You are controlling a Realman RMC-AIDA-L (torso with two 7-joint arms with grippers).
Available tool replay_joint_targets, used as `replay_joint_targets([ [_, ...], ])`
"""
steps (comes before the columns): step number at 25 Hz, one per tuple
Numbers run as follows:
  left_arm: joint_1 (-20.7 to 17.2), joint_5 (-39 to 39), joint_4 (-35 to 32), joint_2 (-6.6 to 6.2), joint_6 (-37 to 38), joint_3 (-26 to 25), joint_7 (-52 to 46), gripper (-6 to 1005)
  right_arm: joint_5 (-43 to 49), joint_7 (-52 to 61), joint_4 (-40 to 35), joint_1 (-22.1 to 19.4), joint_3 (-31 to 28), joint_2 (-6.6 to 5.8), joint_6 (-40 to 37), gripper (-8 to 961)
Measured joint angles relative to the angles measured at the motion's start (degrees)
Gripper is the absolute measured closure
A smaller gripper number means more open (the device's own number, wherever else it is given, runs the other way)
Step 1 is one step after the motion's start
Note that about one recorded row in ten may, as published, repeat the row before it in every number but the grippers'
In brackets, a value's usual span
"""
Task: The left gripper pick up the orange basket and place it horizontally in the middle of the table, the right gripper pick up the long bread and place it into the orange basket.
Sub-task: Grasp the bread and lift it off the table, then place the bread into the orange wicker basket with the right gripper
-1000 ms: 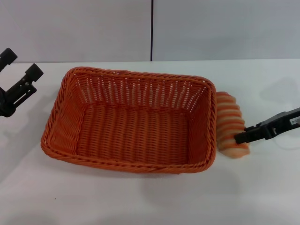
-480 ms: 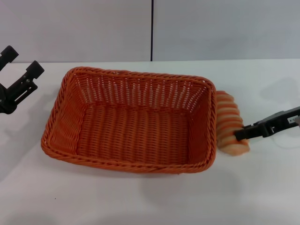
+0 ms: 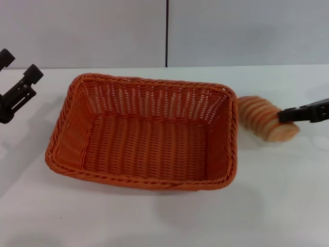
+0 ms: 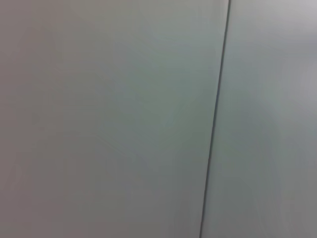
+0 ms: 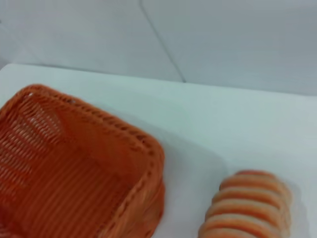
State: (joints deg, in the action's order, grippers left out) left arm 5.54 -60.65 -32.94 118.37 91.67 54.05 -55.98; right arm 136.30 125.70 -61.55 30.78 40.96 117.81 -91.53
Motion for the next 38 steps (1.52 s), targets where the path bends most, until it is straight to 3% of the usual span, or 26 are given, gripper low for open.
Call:
replay_joint_targets([
  [2, 0.05, 0.00, 0.26, 0.00, 0.14, -0.04, 0.01, 185, 0.00, 0.74, -1.88, -0.82, 0.00, 0.20, -0.22, 719],
  [5, 0.29, 0.01, 0.90, -0.04, 0.39, -0.28, 0.14, 185, -1.93, 2.91, -12.12, -3.70, -1.13, 1.03, -2.44, 746],
  [12, 0.43, 0.01, 0.96, 0.03, 0.52, -0.30, 0.03, 185, -9.20, 4.04, -21.50, -3.84, -5.33, 1.12, -8.63, 791],
  [20, 0.43, 0.00, 0.96, 0.21, 1.31, -0.25, -0.41, 185, -21.49, 6.71, -32.82, -2.63, -1.18, 1.16, -12.32, 853],
  [24, 0.60, 0.01, 1.47, 0.20, 1.66, -0.27, -0.43, 185, -23.90, 6.79, -31.34, -1.27, 2.45, 1.04, -13.25, 873],
  [30, 1.40, 0.87, 3.52, 0.14, 2.26, -0.26, 0.00, 185, -26.10, 5.14, -24.12, 0.81, 13.59, 0.90, -12.92, 913],
  [38, 2.03, 1.19, 3.82, 0.19, 2.99, 0.14, 0.80, 184, -26.25, -2.92, -12.03, 4.65, 17.41, 0.92, -12.32, 942],
])
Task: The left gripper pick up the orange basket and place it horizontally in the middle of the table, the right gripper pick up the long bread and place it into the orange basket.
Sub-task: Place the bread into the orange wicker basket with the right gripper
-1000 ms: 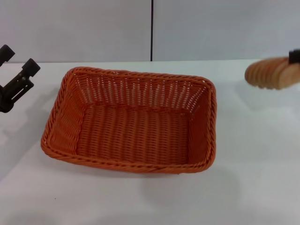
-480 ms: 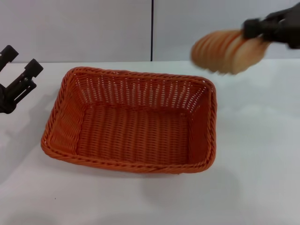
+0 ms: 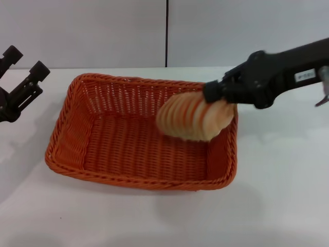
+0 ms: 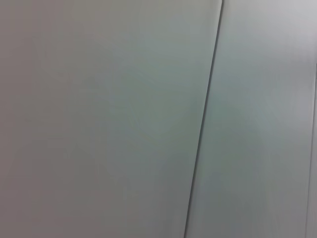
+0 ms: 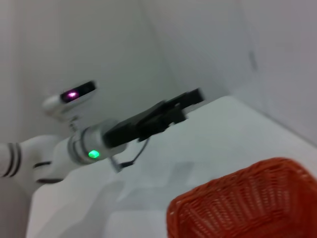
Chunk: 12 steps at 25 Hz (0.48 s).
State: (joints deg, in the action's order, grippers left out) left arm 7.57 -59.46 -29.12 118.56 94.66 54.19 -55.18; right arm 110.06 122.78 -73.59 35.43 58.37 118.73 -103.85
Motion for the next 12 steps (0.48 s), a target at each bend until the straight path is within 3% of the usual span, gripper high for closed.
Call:
replay_joint_targets([
  [5, 0.16, 0.02, 0.06, 0.00, 0.47, 0.04, 0.00, 184, -0.35, -8.56, 6.18, 0.69, 0.17, 0.09, 1.18, 945],
  [12, 0.14, -0.14, 0.12, 0.00, 0.66, 0.11, 0.00, 184, -4.61, -15.15, 10.91, -0.65, -1.09, -0.01, 2.06, 835],
])
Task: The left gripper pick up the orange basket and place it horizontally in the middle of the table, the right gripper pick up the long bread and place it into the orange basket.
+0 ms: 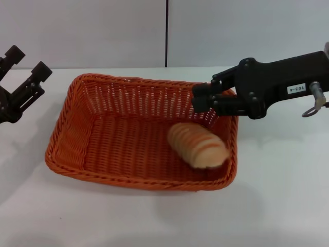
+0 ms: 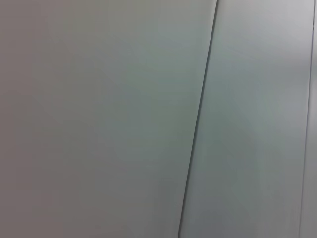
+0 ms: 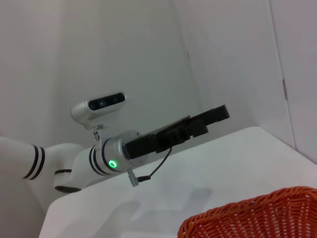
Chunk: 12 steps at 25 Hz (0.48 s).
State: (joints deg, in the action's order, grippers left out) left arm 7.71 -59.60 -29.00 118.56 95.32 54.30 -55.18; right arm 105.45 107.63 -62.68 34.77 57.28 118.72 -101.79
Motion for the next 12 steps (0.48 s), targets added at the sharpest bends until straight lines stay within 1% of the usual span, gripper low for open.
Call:
replay_joint_targets([
  [3, 0.02, -0.10, 0.01, -0.03, 0.31, 0.02, 0.02, 184, 0.00, -0.41, -0.18, -0.34, -0.36, -0.02, 0.00, 715],
  [4, 0.00, -0.09, 0.01, -0.05, 0.41, 0.02, 0.08, 184, 0.00, -0.59, -0.69, -0.71, -0.81, -0.02, -0.03, 675],
  [5, -0.07, -0.09, 0.01, -0.07, 0.53, 0.02, 0.18, 184, 0.00, -0.71, -2.74, -2.12, -2.68, 0.08, -0.21, 635],
  [6, -0.07, -0.09, 0.01, -0.07, 0.53, 0.02, 0.18, 184, 0.00, -0.71, -2.74, -2.12, -2.68, 0.08, -0.21, 601],
  [9, -0.65, -0.04, 0.05, -0.18, 1.46, 0.01, 2.32, 184, -0.66, -0.98, -6.48, -5.48, -6.94, 0.25, 0.22, 501],
  [10, -0.87, -0.03, 0.06, -0.19, 1.86, 0.01, 3.39, 184, -2.87, -2.75, -7.30, -8.47, -10.47, 0.23, 1.25, 467],
  [11, -1.26, 0.01, 0.20, -0.18, 2.39, -0.01, 4.93, 184, -2.87, -2.75, -7.30, -8.47, -10.47, 0.23, 1.25, 434],
  [12, -1.48, 0.05, 0.51, -0.17, 2.83, -0.07, 6.09, 184, -4.42, -4.75, -6.71, -10.36, -12.67, 0.22, 1.99, 400],
])
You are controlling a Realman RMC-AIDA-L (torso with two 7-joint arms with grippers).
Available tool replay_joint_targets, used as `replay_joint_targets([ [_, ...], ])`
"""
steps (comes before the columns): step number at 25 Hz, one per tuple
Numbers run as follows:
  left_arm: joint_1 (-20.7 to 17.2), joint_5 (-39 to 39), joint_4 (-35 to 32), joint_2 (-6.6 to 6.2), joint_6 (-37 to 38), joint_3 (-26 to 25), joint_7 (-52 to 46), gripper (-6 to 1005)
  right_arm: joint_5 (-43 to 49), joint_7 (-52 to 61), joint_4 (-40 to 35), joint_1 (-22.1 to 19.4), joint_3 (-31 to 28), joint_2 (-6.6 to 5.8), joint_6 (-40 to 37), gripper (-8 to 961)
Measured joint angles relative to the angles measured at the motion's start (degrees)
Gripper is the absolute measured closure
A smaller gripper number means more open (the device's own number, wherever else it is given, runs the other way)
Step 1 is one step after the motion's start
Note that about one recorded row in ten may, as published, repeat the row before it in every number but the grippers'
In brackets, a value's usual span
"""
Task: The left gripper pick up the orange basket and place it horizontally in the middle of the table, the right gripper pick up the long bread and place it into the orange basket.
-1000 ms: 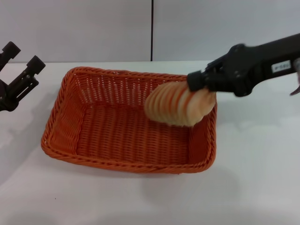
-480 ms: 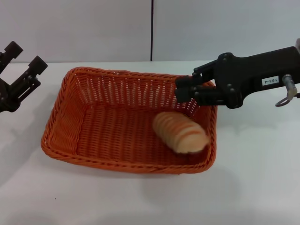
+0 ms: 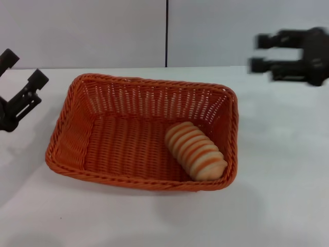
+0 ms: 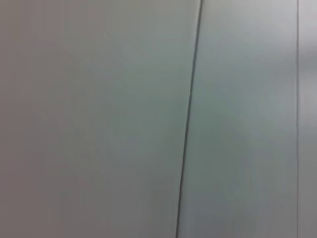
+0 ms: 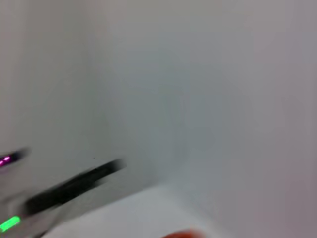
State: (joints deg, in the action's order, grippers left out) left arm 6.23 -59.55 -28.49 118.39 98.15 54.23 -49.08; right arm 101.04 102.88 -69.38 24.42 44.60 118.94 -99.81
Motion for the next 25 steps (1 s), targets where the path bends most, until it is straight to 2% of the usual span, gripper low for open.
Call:
replay_joint_targets([
  [2, -0.34, 0.15, 1.80, 0.01, 1.40, -0.34, 3.50, 185, -4.17, -5.61, 3.25, -3.52, -4.11, -0.03, 1.78, 350],
  [3, -0.35, 0.21, 2.47, 0.00, 1.81, -0.49, 4.55, 185, -9.30, -12.93, 9.16, -6.56, -8.32, -0.06, 2.93, 325],
  [4, -0.37, 0.50, 4.36, -0.05, 2.74, -1.11, 7.30, 185, -9.30, -12.93, 9.16, -6.56, -8.32, -0.06, 2.93, 300],
  [5, -0.39, 0.66, 5.42, -0.08, 3.05, -1.65, 8.65, 185, -11.83, -16.80, 12.69, -7.78, -10.79, -0.08, 3.17, 275],
  [7, -0.39, 0.85, 6.62, -0.10, 3.44, -2.37, 10.28, 185, -18.29, -27.36, 23.38, -9.53, -16.92, -0.24, 3.34, 275],
  [8, -0.32, 1.06, 10.07, -0.10, 4.38, -4.78, 14.00, 185, -22.74, -36.80, 32.98, -10.45, -22.70, -0.30, 3.46, 275],
  [9, -0.27, 1.05, 11.27, -0.10, 4.74, -5.61, 15.05, 185, -22.74, -36.80, 32.98, -10.45, -22.70, -0.30, 3.46, 275],
  [10, -0.21, 1.06, 12.44, -0.10, 5.17, -6.52, 16.32, 185, -24.37, -41.25, 36.68, -10.71, -25.05, -0.30, 3.60, 275],
  [12, -0.12, 1.06, 13.98, -0.09, 5.67, -7.71, 18.06, 185, -26.80, -50.99, 45.38, -10.99, -30.53, -0.28, 3.97, 275],
  [13, 0.07, 1.06, 17.47, 0.01, 6.33, -10.29, 21.85, 185, -28.07, -60.11, 52.59, -11.01, -34.84, -0.16, 4.08, 275],
  [14, 0.07, 1.06, 17.47, 0.01, 6.33, -10.29, 21.85, 185, -28.07, -60.11, 52.59, -11.01, -34.84, -0.16, 4.08, 275],
  [18, 0.74, 1.07, 23.74, 0.15, 6.62, -14.24, 28.02, 185, -28.63, -74.35, 63.68, -10.50, -39.79, -0.02, 4.69, 275],
  [25, 1.43, 1.06, 28.94, 0.34, 7.77, -16.73, 32.95, 185, -28.48, -77.35, 67.42, -8.20, -39.65, 0.06, 10.75, 275],
])
